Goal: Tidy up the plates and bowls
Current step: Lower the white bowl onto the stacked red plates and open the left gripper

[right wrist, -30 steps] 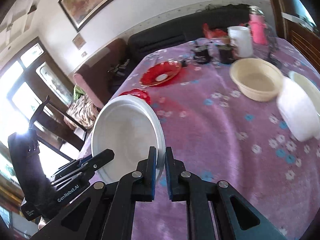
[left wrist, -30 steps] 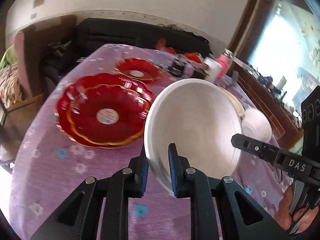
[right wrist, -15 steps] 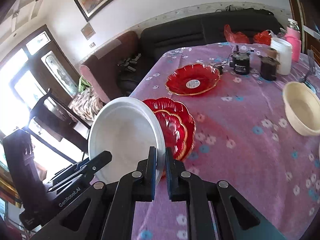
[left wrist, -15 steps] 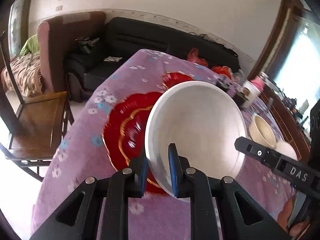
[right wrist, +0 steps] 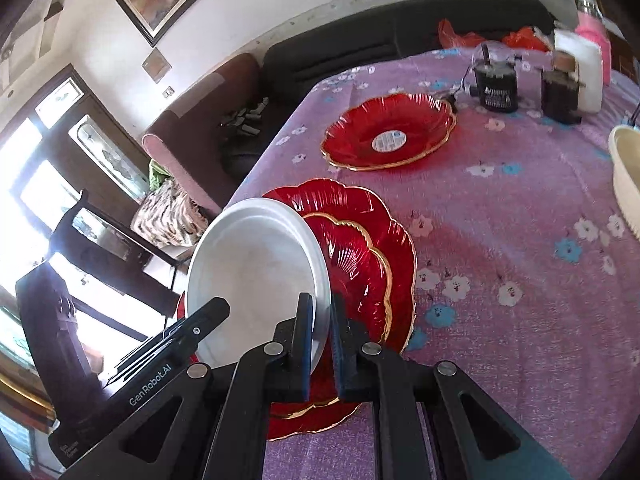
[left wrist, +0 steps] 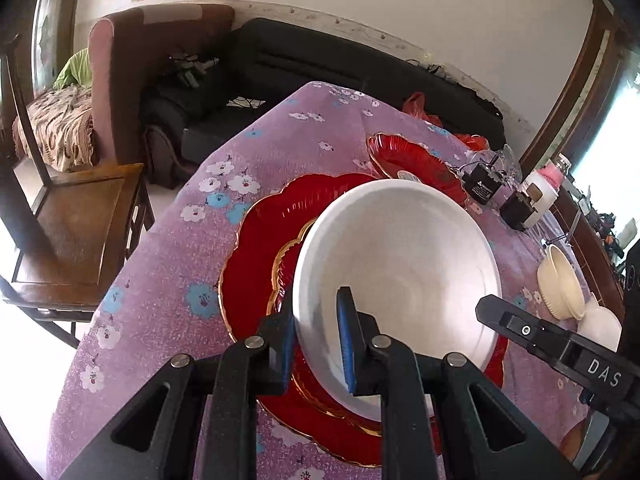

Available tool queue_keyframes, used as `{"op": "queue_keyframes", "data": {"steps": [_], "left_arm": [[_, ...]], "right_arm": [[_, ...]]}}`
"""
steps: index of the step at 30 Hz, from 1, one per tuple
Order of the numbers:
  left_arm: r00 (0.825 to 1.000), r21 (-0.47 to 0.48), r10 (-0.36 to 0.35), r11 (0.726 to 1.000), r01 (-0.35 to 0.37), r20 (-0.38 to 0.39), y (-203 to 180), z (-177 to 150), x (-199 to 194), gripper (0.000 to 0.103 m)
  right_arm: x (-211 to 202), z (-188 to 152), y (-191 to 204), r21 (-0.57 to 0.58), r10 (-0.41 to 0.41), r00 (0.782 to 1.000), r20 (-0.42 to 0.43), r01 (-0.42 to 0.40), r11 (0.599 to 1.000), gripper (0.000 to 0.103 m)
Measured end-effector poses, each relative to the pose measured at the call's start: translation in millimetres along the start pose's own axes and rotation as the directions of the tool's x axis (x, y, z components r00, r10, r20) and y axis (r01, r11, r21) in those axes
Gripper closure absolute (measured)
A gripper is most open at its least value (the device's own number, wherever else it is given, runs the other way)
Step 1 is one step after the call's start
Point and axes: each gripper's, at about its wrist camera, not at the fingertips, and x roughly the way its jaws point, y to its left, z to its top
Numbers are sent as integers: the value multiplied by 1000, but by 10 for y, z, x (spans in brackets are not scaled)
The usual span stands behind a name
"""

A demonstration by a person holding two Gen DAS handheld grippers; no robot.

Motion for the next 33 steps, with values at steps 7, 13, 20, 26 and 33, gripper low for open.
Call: {"op": "queue_keyframes", "data": {"steps": [7,13,20,26,33], "left_arm": [[1000,12,5,1000,-5,9,-29,-19,-14,86],[999,38,32,999,-32,21,-69,-51,-22,84],[998,40,44,998,-46,35,-57,-55,-32,80],[996,58,63,996,-66,57,-82,-60,-62,72],[985,98,112,987,-125,133,-164,-69,-160,61]], "right_arm": [[100,-50,-154,36,35,999,-24,-34,999,93],[22,-51,-154,25,16,1000,21,-16,1000,92],[-2,-55,-142,9,-16,999,34,16,1000,92],[-14,-54,-180,11,-30,999,38,30,999,91],[-101,-31,-189,11,-42,997,71,41,999,89]]}}
